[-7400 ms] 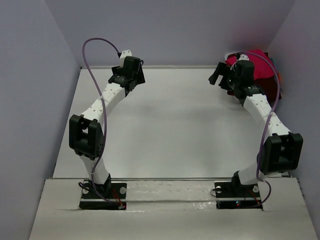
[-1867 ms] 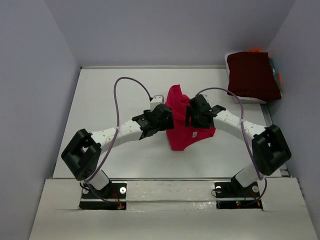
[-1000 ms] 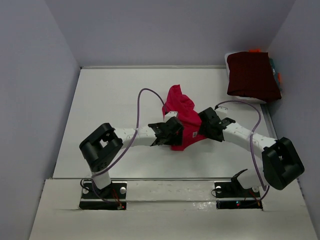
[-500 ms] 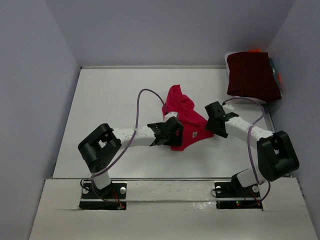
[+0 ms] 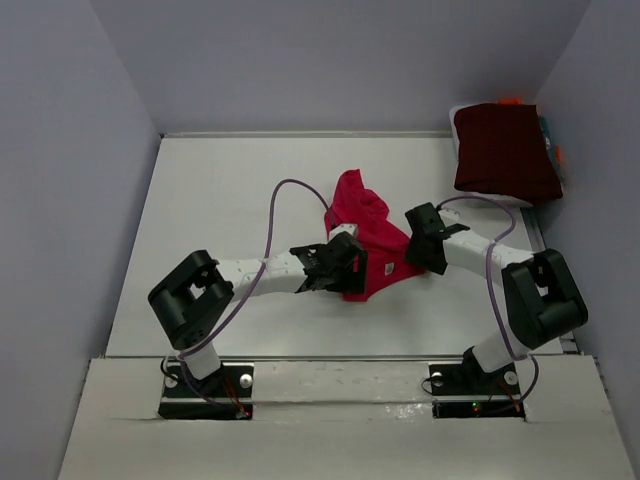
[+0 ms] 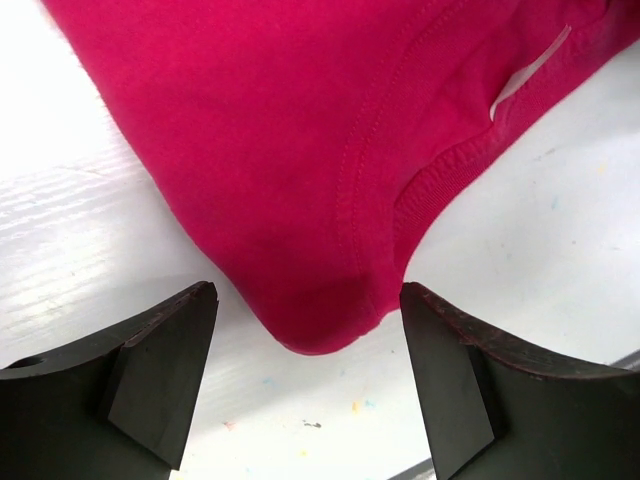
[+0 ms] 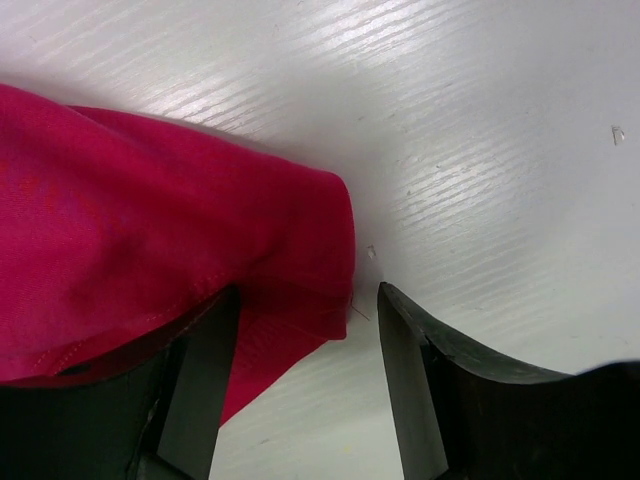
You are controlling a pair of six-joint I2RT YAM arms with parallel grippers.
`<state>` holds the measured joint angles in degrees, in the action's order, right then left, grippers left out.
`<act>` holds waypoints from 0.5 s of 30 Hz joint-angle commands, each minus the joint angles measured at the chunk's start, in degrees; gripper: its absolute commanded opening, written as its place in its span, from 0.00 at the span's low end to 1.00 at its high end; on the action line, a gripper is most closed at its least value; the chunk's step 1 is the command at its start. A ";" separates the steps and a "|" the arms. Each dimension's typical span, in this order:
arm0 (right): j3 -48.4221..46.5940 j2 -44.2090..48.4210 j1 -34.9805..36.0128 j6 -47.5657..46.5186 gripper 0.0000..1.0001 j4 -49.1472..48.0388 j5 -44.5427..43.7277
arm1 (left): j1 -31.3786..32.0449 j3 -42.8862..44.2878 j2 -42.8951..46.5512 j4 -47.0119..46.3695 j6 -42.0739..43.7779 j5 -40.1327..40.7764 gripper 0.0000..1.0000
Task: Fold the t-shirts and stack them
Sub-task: Flatten out the tshirt
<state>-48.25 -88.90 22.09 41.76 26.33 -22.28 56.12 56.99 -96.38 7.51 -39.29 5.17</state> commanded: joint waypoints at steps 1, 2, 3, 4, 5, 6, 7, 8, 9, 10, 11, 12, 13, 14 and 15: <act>-0.62 0.40 -0.11 -0.36 0.60 -2.59 0.22 | -0.13 -0.48 1.54 -0.74 0.26 -3.23 0.85; -0.62 0.22 -0.11 -0.27 0.60 -2.60 0.31 | -0.13 -0.39 1.46 -0.65 0.35 -3.32 0.85; -0.62 -0.13 -0.11 -0.36 0.58 -2.86 0.40 | -0.13 -0.30 1.37 -0.57 0.44 -3.32 0.85; -0.62 -0.22 -0.11 -0.36 0.57 -2.95 0.49 | -0.13 -0.30 1.28 -0.48 0.53 -3.32 0.85; -0.79 -0.30 -0.11 -0.36 0.53 -2.95 0.66 | -0.13 -0.22 1.19 -0.39 0.53 -3.41 0.84; -0.88 -0.39 -0.11 -0.45 0.51 -3.03 0.75 | -0.13 -0.21 1.11 -0.39 0.53 -3.50 0.84; -0.88 -0.48 -0.11 -0.54 0.48 -3.12 0.84 | -0.13 -0.21 1.10 -0.48 0.53 -3.76 0.83; -0.97 -0.48 -0.11 -0.62 0.44 -3.12 0.84 | -0.13 -0.39 1.10 -0.56 0.44 -3.85 0.83; -1.06 -0.57 -0.11 -0.62 0.40 -3.12 0.84 | -0.13 -0.39 1.10 -0.65 0.44 -3.94 0.82; -1.06 -0.57 -0.11 -0.71 0.36 -3.21 0.75 | -0.13 -0.48 1.10 -0.74 0.44 -4.03 0.80; -1.14 -0.74 -0.11 -0.89 0.34 -3.30 0.75 | -0.13 -0.48 0.84 -0.83 0.44 -4.11 0.79; -1.15 -0.83 -0.11 -0.89 0.32 -3.39 0.84 | -0.13 -0.39 0.75 -0.83 0.53 -4.11 0.77; -1.15 -1.27 -0.11 -0.98 0.30 -3.47 0.92 | -0.13 -0.22 0.58 -0.83 0.70 -4.38 0.74; -1.23 -1.45 -0.11 -1.06 0.29 -3.56 1.01 | -0.13 0.05 0.14 -0.92 0.70 -4.47 0.71; -1.23 -1.80 -0.11 -1.15 0.27 -3.65 1.10 | -0.13 0.31 -0.21 -0.83 0.88 -4.73 0.66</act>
<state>-48.27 -89.62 22.09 41.12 24.73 -21.43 56.14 56.97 -96.38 7.51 -39.27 1.54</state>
